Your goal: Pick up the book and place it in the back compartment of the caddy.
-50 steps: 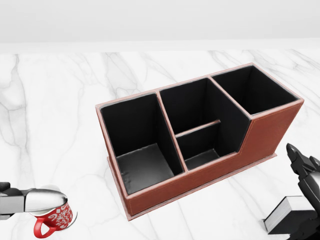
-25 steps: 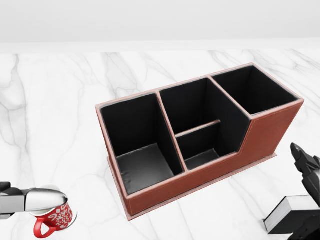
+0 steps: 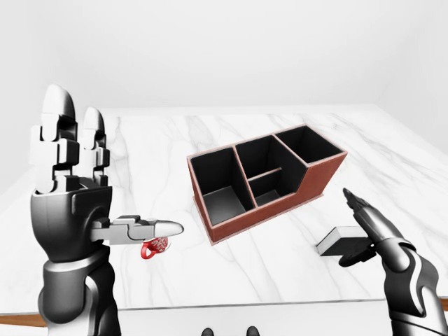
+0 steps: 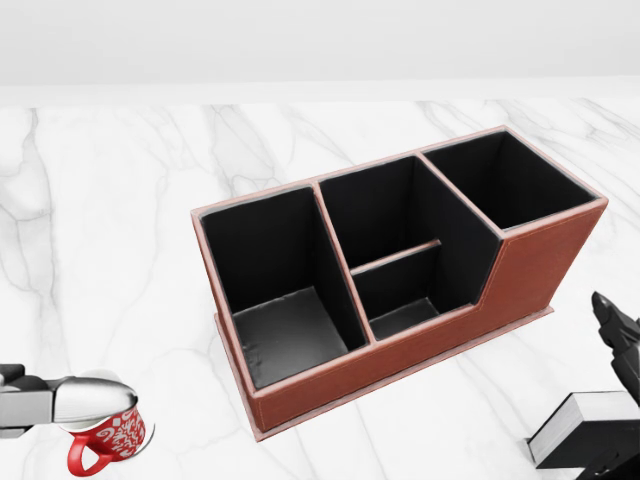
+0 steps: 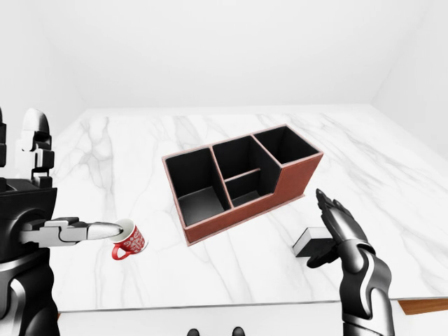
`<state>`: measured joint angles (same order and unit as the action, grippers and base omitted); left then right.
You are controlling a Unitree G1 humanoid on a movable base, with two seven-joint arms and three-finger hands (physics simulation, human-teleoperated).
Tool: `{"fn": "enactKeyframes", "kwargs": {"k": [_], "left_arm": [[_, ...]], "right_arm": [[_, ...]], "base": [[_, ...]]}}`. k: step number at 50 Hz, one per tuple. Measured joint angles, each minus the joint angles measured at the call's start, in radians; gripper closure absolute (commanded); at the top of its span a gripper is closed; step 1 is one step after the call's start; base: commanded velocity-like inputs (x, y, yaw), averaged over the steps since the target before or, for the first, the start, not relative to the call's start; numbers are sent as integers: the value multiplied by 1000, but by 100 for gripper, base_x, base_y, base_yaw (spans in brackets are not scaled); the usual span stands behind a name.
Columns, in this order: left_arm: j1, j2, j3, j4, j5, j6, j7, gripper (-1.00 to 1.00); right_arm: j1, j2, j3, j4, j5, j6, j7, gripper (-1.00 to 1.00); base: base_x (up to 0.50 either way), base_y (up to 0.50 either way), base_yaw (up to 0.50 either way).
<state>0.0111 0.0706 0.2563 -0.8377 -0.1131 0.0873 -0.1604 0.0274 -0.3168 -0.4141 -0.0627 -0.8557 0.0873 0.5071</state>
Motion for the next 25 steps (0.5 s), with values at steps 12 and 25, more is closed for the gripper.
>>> {"fn": "enactKeyframes", "kwargs": {"k": [12, 25], "left_arm": [[1, -1, -2, 2, 3, 0, -1, -100], [2, -1, -3, 3, 4, 0, -1, -100]], "right_arm": [[-8, -15, 2, 41, 9, 0, -19, -100], [-16, -29, 4, 68, 15, 0, -28, -100]], "base": [[0, 0, 0], [0, 0, 0]]}}
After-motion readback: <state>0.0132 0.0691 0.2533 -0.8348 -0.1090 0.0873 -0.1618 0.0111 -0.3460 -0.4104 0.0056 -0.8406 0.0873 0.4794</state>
